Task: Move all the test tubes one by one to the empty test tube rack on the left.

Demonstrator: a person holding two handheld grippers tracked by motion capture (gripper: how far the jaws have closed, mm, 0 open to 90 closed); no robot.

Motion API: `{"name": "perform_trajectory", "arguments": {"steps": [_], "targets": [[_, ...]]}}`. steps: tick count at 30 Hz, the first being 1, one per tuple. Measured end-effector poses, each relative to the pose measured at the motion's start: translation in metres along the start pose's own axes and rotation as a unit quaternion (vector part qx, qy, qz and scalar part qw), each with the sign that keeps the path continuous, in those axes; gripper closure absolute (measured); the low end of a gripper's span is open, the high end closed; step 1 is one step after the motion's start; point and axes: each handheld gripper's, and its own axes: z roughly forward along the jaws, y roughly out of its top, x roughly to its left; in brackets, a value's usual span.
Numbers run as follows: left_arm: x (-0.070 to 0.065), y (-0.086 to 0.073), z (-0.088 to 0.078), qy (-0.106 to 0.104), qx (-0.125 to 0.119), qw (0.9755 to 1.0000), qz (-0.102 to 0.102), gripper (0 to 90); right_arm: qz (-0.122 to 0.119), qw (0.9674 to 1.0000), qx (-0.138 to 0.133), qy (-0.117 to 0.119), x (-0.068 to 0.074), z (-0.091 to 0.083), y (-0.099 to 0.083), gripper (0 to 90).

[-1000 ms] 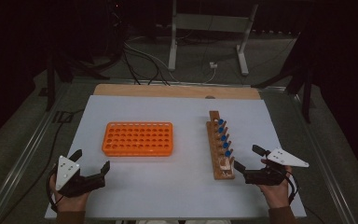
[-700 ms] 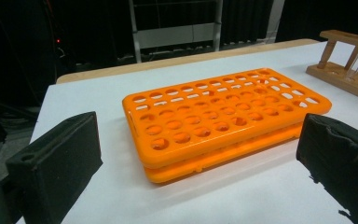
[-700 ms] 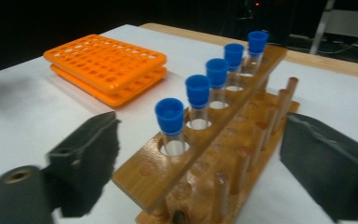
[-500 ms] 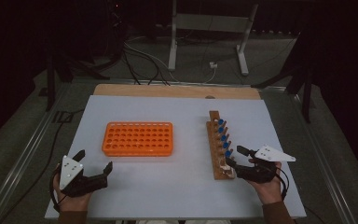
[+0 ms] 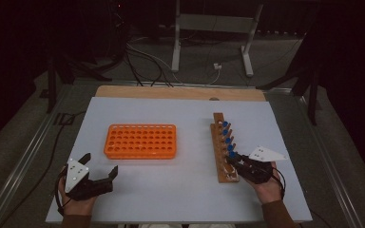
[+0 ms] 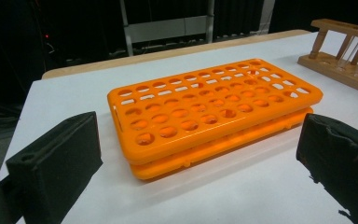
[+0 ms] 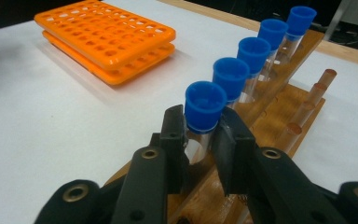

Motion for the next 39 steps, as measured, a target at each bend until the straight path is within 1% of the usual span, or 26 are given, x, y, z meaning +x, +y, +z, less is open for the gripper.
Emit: {"name": "perform_trajectory", "arguments": {"steps": [3,7,9,11,12,14,16,18,20,23,26,30,33,34,37,39], "targets": [[-0.003,0.0,0.001,-0.002,0.003,1.0,0.002,0.9,-0.006,1.0,0.003,-0.003,0.002,0.002,0.002,75.5],[-0.006,0.002,0.003,-0.007,0.003,1.0,-0.003,0.9,-0.006,1.0,0.004,-0.002,0.002,0.002,0.004,75.9],[-0.008,0.003,0.004,-0.013,0.003,0.9999,-0.006,0.9,-0.004,1.0,0.004,-0.002,0.002,0.002,0.005,76.0],[-0.01,0.005,0.005,-0.016,0.004,0.9999,-0.004,0.9,-0.005,1.0,0.003,-0.002,0.003,0.001,0.007,76.0],[-0.012,0.007,0.005,-0.021,0.003,0.9998,-0.004,0.9,-0.006,1.0,0.002,-0.002,0.004,0.0,0.009,76.1],[-0.013,0.007,0.005,-0.022,0.003,0.9997,-0.004,0.9,-0.007,1.0,0.001,-0.001,0.005,-0.002,0.01,76.1],[-0.015,0.009,0.006,-0.027,0.002,0.9996,0.002,0.9,-0.008,1.0,-0.002,0.0,0.006,-0.003,0.013,76.1],[-0.015,0.009,0.006,-0.026,0.007,0.9996,0.002,0.9,-0.01,0.9999,-0.005,-0.001,0.007,-0.005,0.015,76.1],[-0.015,0.008,0.007,-0.028,0.008,0.9996,-0.005,0.9,-0.01,0.9999,-0.006,-0.002,0.007,-0.006,0.016,76.2],[-0.014,0.007,0.007,-0.029,0.01,0.9995,-0.006,0.9,-0.013,0.9999,-0.009,-0.001,0.008,-0.011,0.02,76.3],[-0.013,0.007,0.006,-0.029,0.007,0.9995,-0.009,0.9,-0.016,0.9998,-0.01,-0.003,0.009,-0.015,0.024,76.3],[-0.013,0.007,0.006,-0.03,0.003,0.9994,-0.014,0.9,-0.014,0.9998,-0.012,-0.003,0.009,-0.02,0.03,76.4],[-0.012,0.009,0.006,-0.038,-0.008,0.9988,-0.029,0.9,-0.009,0.9999,-0.012,-0.004,0.008,-0.022,0.034,76.4],[-0.012,0.01,0.005,-0.038,-0.013,0.9986,-0.033,0.9,-0.008,0.9999,-0.011,-0.005,0.008,-0.023,0.036,76.4],[-0.012,0.011,0.005,-0.038,-0.016,0.9987,-0.03,0.9,-0.002,0.9999,-0.008,-0.006,0.007,-0.024,0.039,76.4],[-0.013,0.012,0.006,-0.037,-0.012,0.9989,-0.024,0.9,0.001,1.0,-0.008,-0.004,0.006,-0.025,0.04,76.4]]}}
